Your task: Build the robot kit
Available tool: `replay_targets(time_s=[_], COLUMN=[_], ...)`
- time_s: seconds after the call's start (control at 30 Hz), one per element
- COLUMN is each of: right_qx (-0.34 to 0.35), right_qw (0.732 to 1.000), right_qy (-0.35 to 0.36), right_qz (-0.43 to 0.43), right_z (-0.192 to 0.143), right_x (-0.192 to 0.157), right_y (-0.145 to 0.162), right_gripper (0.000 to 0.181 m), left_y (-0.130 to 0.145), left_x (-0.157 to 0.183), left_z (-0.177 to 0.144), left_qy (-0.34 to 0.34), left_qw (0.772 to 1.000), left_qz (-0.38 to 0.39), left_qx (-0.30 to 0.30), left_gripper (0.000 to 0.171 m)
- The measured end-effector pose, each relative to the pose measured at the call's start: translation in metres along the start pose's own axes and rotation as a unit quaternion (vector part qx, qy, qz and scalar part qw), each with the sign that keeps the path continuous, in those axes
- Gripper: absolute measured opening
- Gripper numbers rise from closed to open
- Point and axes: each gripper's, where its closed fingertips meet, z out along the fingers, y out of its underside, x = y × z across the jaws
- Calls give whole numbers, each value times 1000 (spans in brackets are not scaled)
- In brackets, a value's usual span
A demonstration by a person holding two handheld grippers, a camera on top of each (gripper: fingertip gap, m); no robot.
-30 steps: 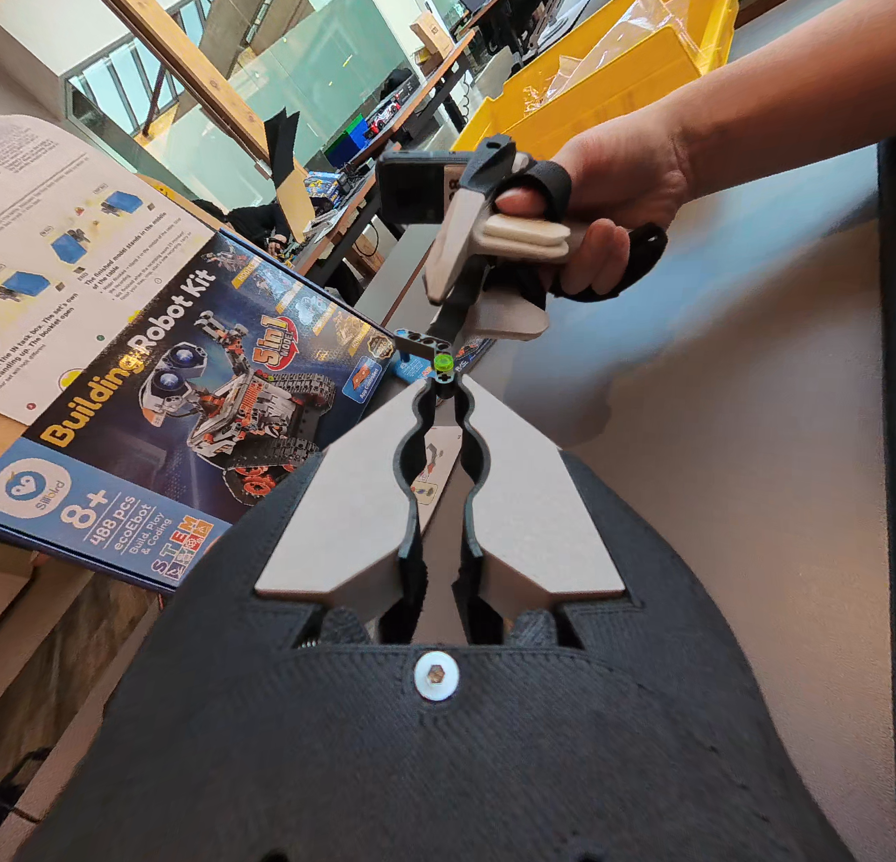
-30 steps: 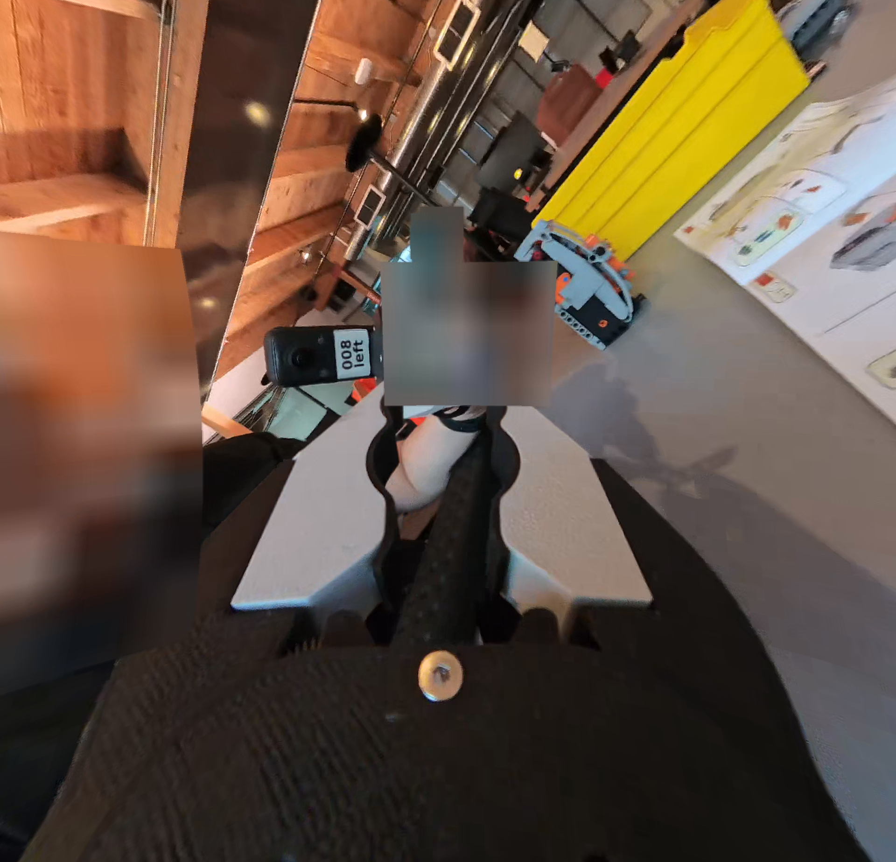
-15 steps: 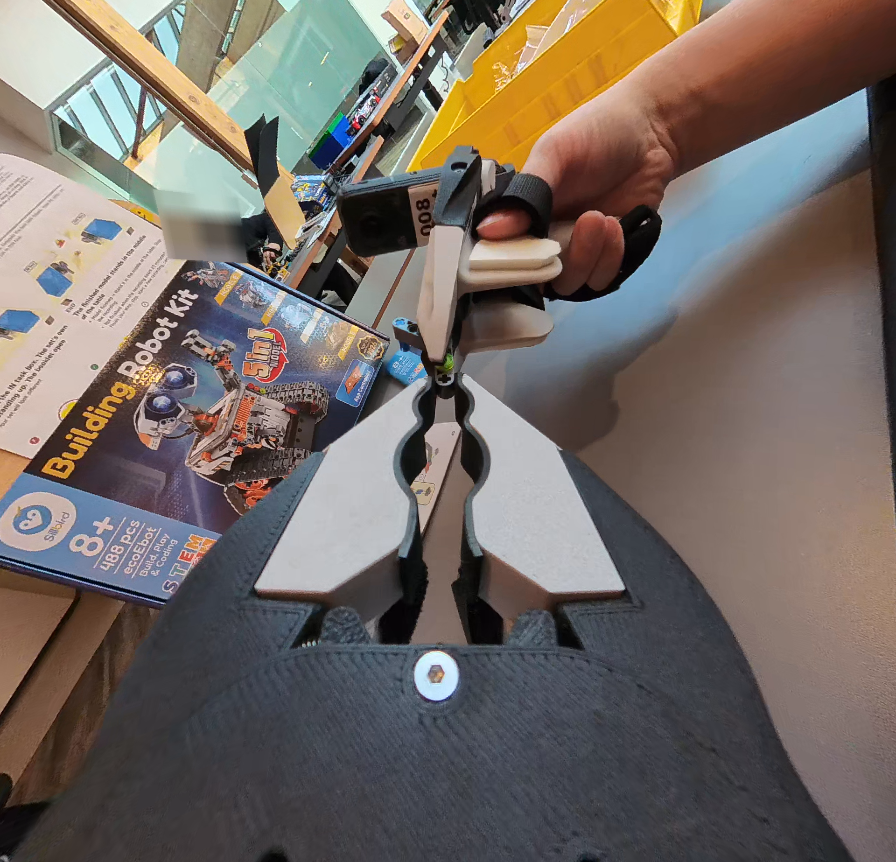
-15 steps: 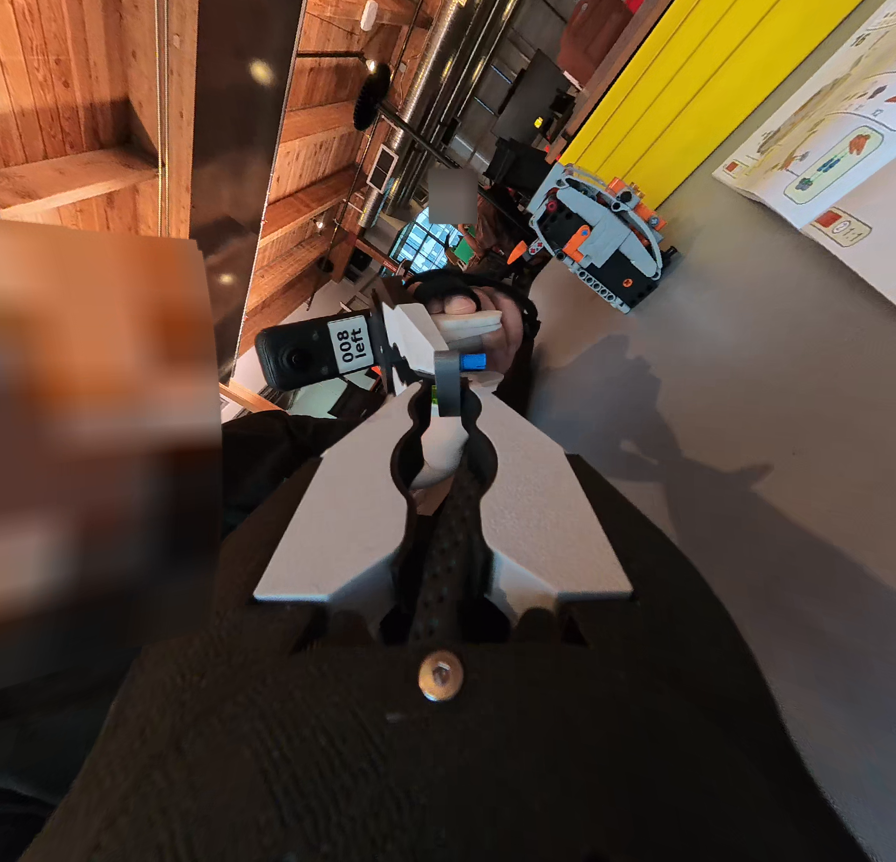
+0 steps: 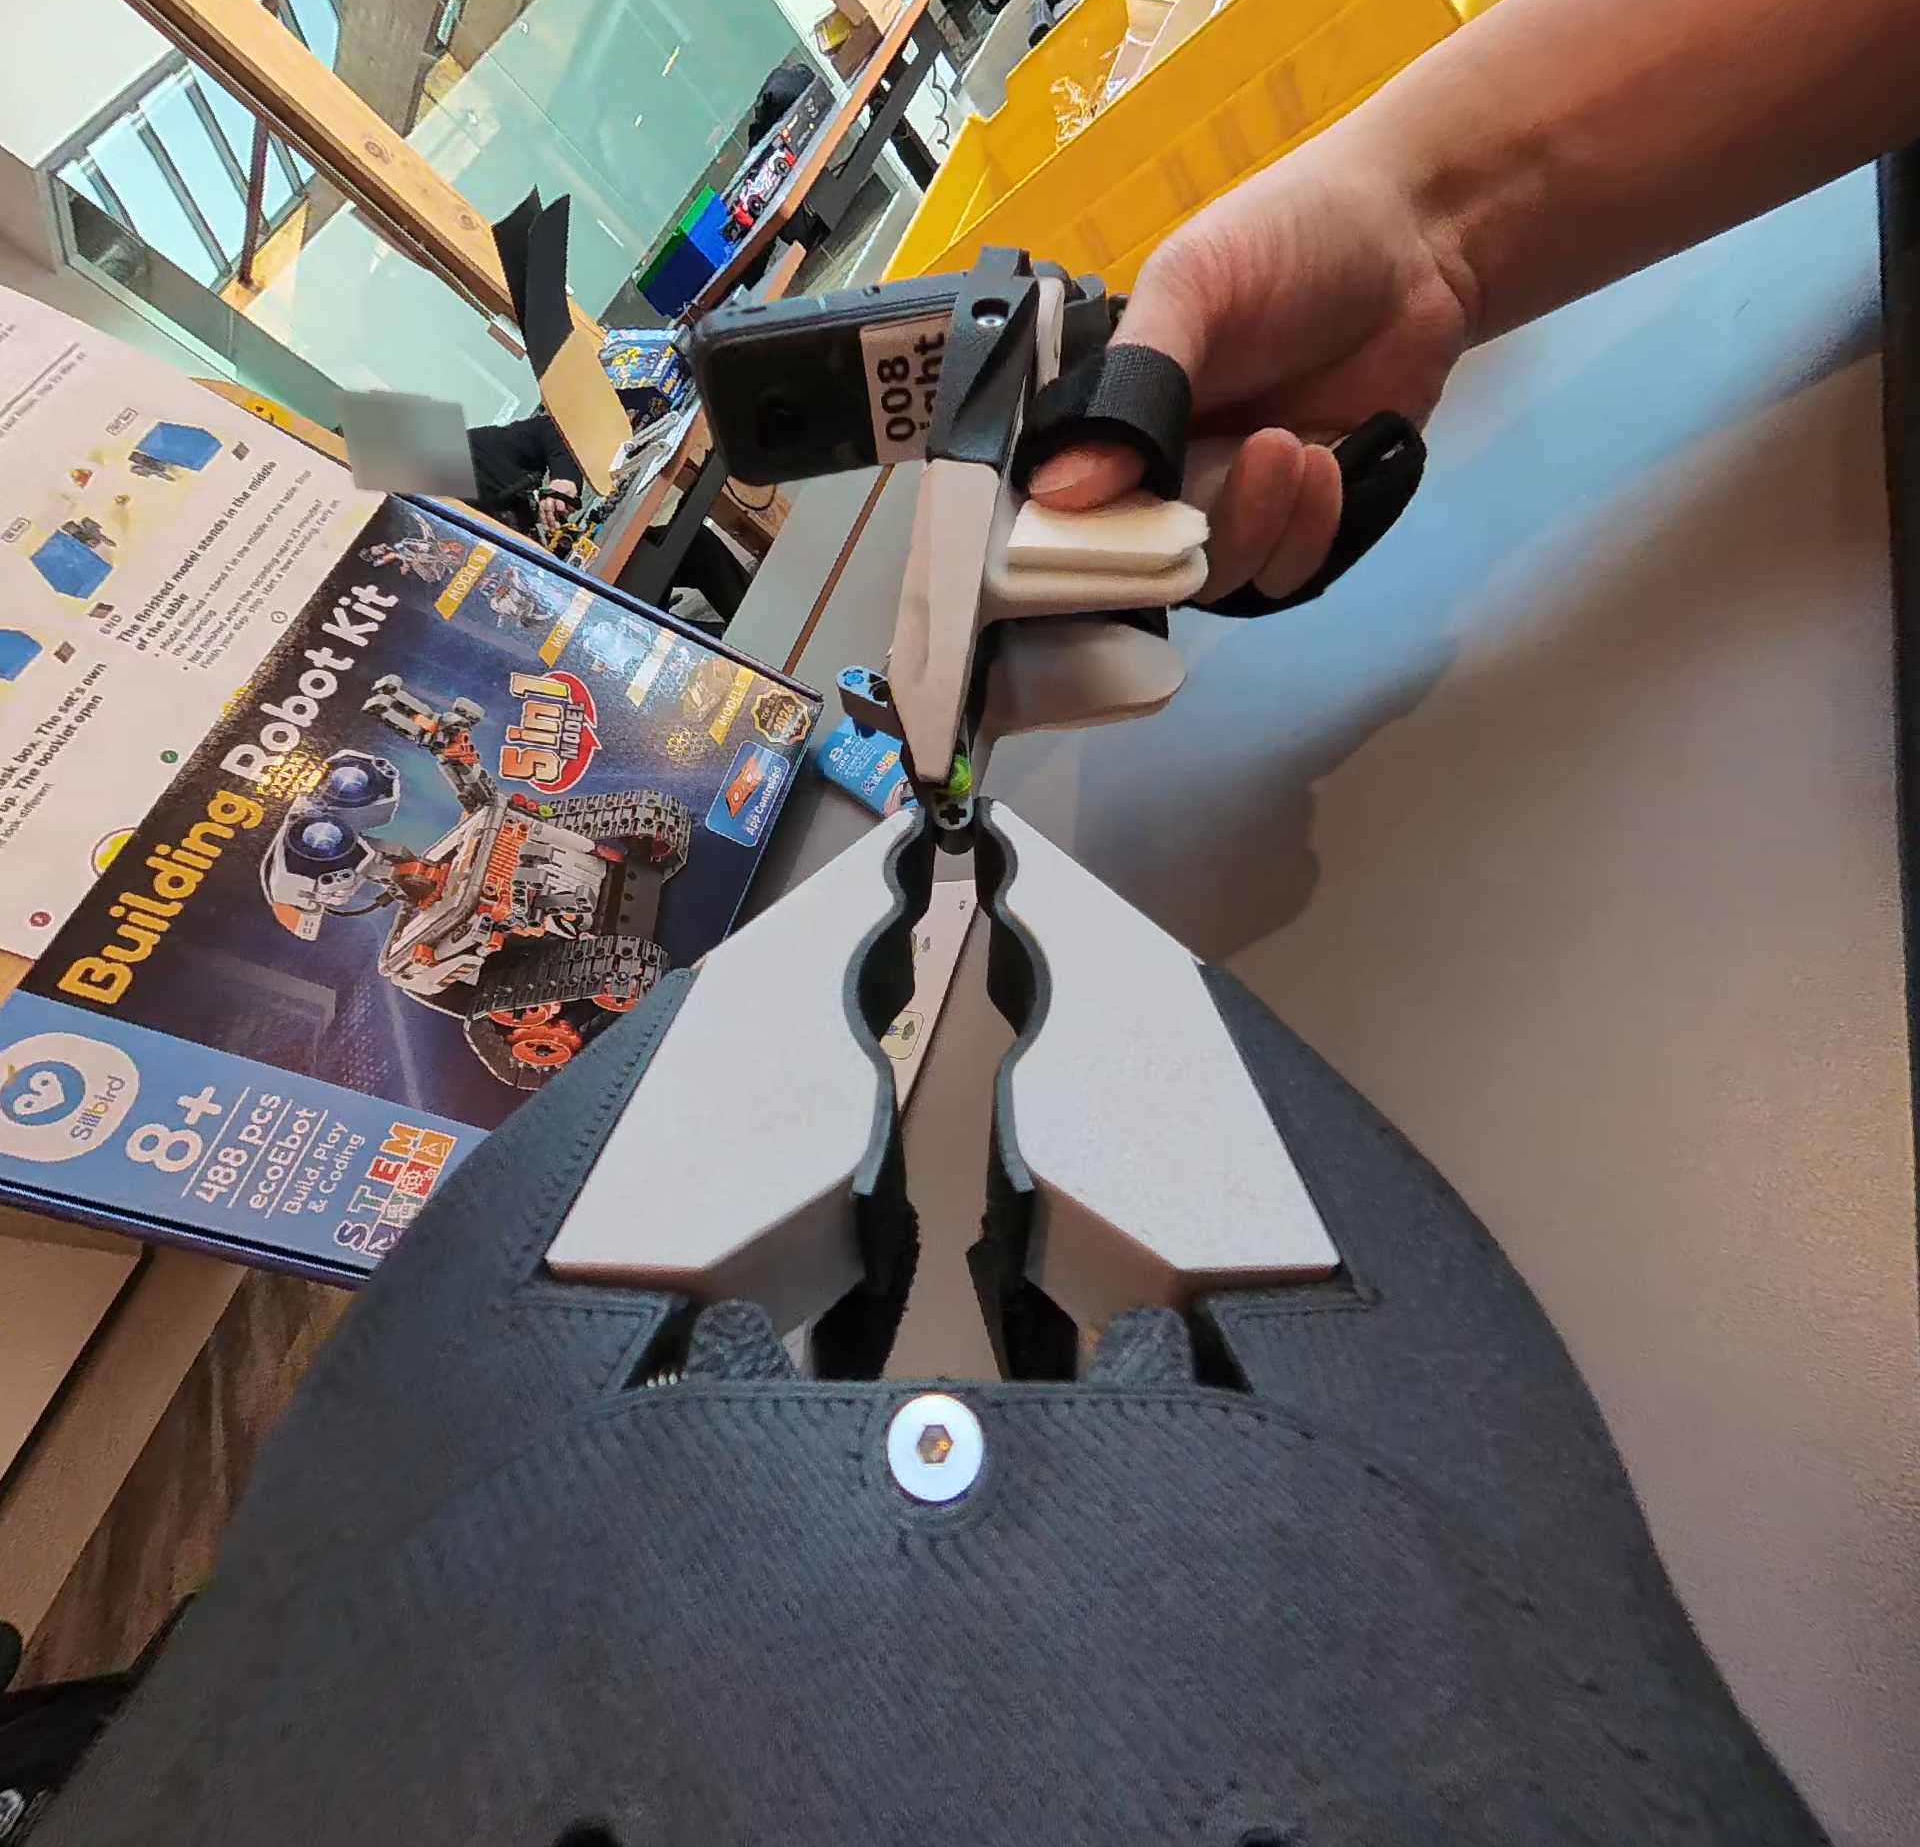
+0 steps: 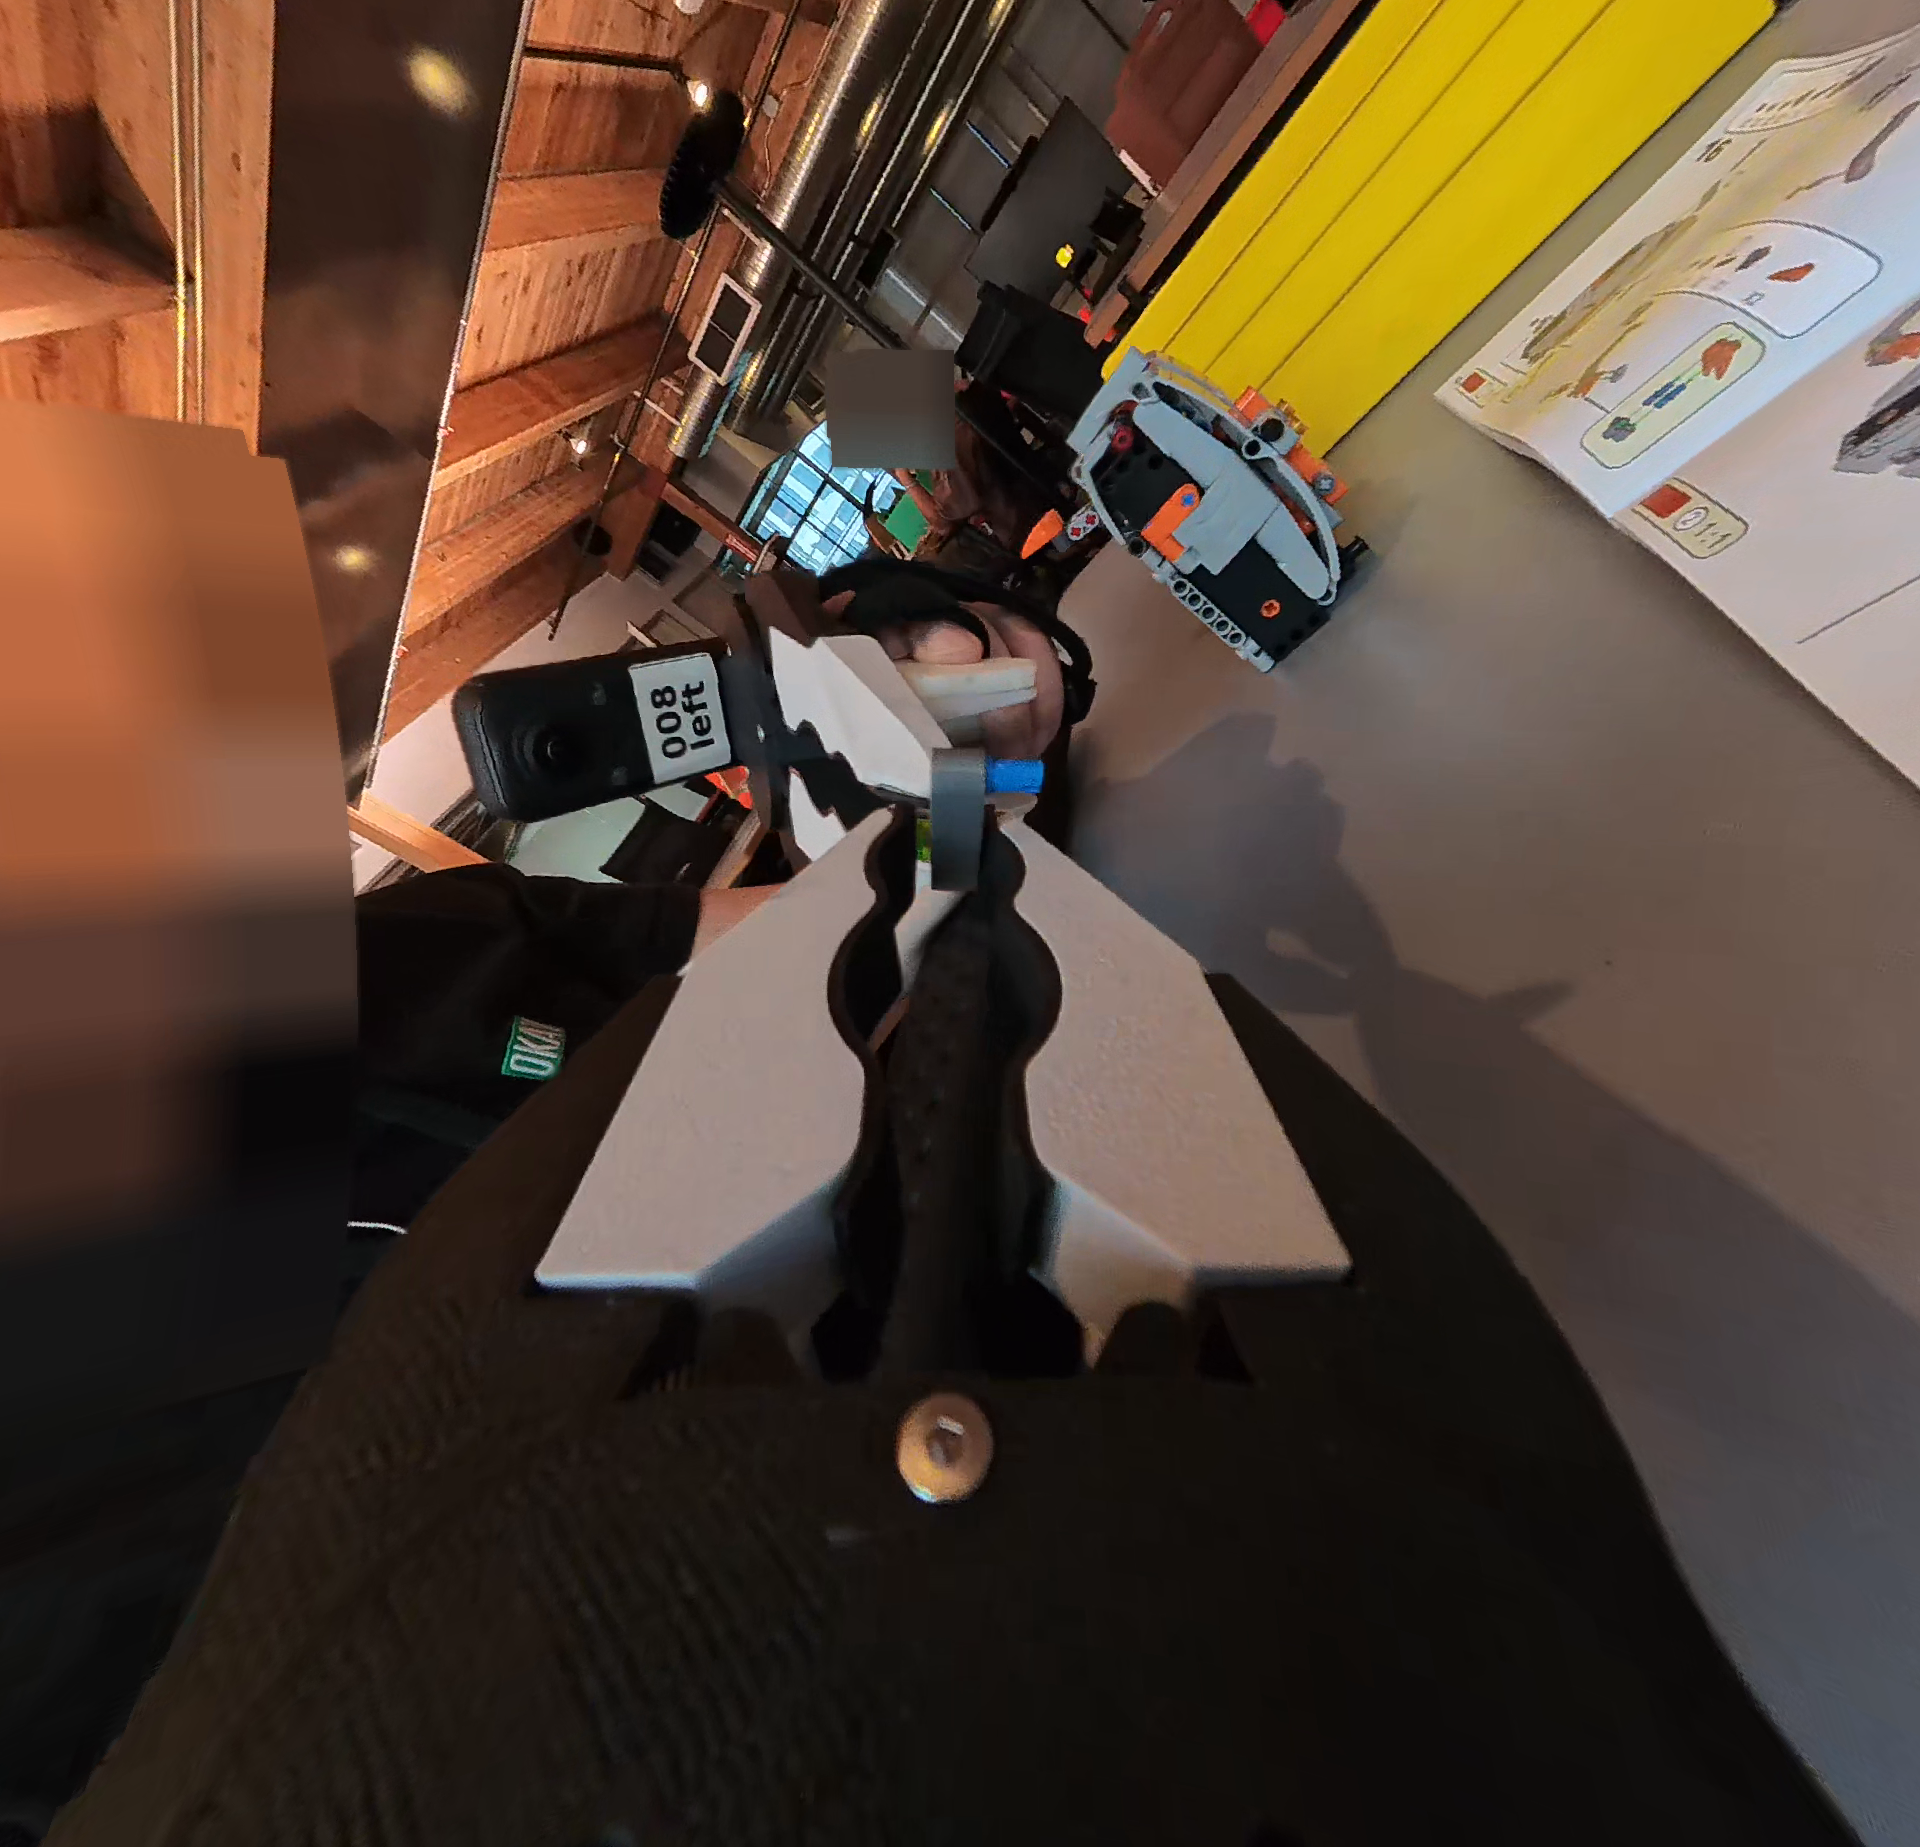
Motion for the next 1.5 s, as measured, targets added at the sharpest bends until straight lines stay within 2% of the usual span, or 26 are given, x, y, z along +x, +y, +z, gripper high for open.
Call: replay_targets(time_s=[0.2,0.33,0.47,0.73,0.87,0.9,1.03,1.13,1.3,1.4,1.47,1.5], right_qx=[-11,-2,-11,-27,-25,-11,-14,-27,-23,9,15,10], right_qw=[999,1000,999,998,1000,1000,1000,999,999,997,991,988], right_qy=[28,-12,10,36,-4,6,20,37,21,20,29,33], right_qz=[-22,1,-42,-48,-15,-9,-3,-26,-32,-75,-129,-149], right_z=[0,-1,-2,-2,-7,-11,-19,-21,-26,-39,-47,-51], right_x=[5,-2,-2,0,-5,1,12,15,19,20,20,21], right_y=[2,2,3,4,7,2,2,4,2,-12,-18,-17], right_gripper=[12,12,13,12,15,21,8,8,8,8,8,8], left_y=[5,0,0,0,-7,-4,7,12,14,20,20,21], left_x=[2,1,1,2,6,7,11,14,16,17,17,17], left_z=[2,0,1,1,1,2,7,10,15,19,19,19], left_qy=[5,10,12,12,21,22,9,4,10,43,75,93], left_qw=[1000,1000,1000,1000,999,999,999,998,999,992,977,967], left_qz=[1,-14,-26,-28,-32,-26,26,42,-16,-110,-197,-234], left_qx=[-15,2,3,-2,13,4,-31,-43,-35,-46,-41,-39], left_gripper=[6,6,6,6,6,6,6,6,8,39,48,46])
